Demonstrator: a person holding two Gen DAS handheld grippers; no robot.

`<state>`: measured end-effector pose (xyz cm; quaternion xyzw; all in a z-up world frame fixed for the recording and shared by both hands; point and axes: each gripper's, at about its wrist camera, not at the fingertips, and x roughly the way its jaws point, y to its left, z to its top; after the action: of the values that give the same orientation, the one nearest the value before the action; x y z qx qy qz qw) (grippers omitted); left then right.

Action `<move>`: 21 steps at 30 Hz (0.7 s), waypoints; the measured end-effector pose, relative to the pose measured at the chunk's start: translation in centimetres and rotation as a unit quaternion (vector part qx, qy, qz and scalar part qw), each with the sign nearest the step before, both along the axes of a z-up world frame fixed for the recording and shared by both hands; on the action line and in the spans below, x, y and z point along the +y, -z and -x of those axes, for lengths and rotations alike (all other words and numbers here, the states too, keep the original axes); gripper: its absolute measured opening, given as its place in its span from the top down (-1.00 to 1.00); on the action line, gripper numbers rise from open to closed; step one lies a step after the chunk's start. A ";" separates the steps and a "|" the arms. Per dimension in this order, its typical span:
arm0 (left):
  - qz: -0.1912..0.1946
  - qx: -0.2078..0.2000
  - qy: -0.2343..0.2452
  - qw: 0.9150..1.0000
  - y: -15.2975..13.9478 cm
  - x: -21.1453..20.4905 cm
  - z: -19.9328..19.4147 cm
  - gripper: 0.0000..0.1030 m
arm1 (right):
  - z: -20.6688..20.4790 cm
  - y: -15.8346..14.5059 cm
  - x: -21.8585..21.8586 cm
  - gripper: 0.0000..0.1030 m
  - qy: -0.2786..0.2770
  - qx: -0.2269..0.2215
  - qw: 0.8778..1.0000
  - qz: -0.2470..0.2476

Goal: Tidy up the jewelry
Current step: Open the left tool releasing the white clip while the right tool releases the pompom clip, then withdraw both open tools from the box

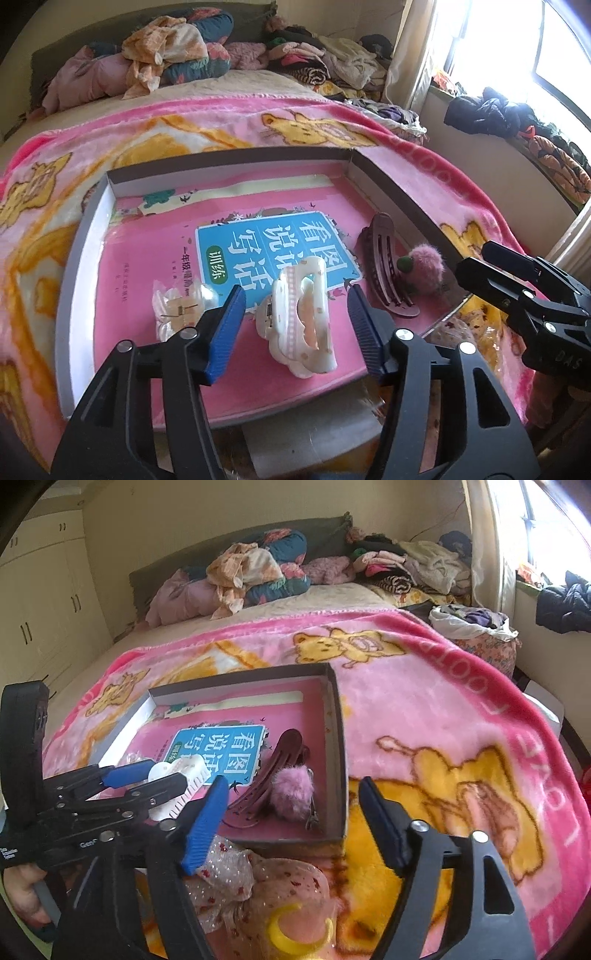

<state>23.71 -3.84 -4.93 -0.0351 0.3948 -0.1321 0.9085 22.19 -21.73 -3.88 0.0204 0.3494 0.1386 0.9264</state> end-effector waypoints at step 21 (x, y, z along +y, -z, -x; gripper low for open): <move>0.006 -0.042 -0.014 0.999 -2.4 0.8 4.7 -0.65 | 4.8 -1.4 -0.7 -0.72 0.014 -0.028 1.000 -0.004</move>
<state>18.97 -2.99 -2.49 -0.0404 0.3546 -0.1235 0.9259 17.41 -22.41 -2.48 0.0252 0.3226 0.1279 0.9375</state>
